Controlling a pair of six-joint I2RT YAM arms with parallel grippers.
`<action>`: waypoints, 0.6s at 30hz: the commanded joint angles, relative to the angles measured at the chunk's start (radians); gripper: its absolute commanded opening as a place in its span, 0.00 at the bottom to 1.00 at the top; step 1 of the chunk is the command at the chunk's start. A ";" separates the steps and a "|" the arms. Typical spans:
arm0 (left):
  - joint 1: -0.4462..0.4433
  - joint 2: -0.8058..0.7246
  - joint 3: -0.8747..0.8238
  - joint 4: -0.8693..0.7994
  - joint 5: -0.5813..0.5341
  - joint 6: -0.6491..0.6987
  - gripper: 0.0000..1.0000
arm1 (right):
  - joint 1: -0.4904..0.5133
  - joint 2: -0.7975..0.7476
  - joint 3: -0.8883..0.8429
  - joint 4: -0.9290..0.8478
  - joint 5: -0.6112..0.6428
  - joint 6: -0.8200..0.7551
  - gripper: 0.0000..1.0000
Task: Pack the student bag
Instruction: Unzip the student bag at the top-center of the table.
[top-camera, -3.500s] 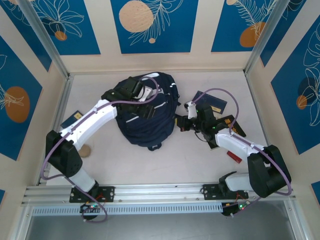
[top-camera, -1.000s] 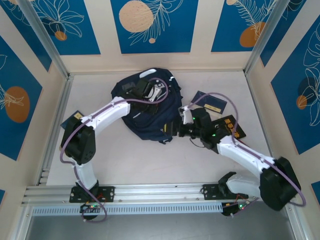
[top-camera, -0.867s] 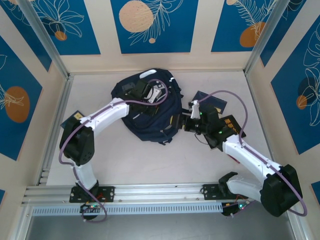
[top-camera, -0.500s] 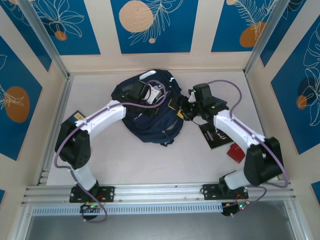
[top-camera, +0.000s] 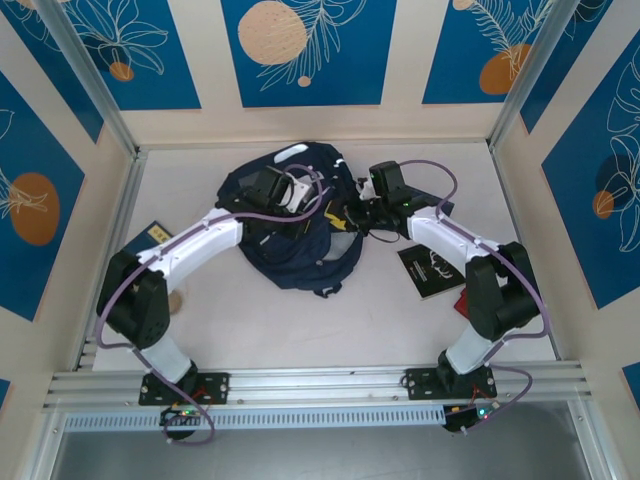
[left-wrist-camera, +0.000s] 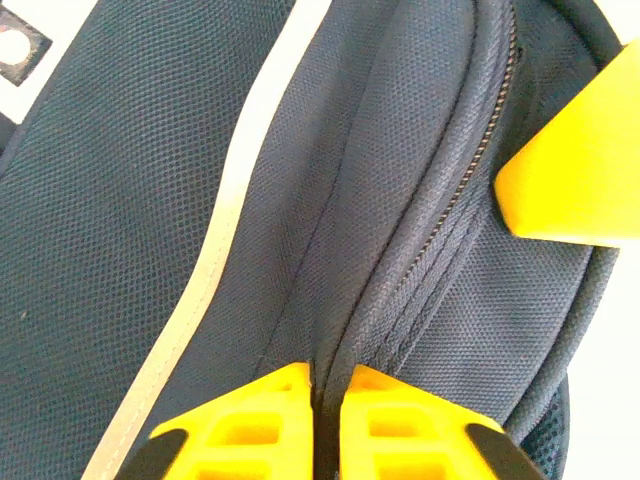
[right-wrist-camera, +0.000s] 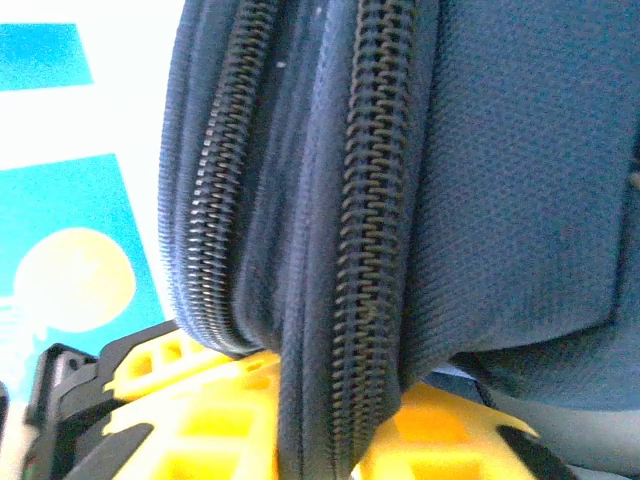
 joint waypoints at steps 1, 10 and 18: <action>0.005 -0.127 -0.043 0.007 -0.034 -0.133 0.25 | 0.021 0.018 0.013 0.124 -0.066 0.003 0.16; 0.005 -0.345 -0.209 -0.159 -0.140 -0.360 0.57 | 0.079 0.114 0.107 0.221 -0.042 0.015 0.11; -0.032 -0.421 -0.379 -0.045 -0.031 -0.443 0.59 | 0.103 0.178 0.187 0.317 -0.053 0.046 0.09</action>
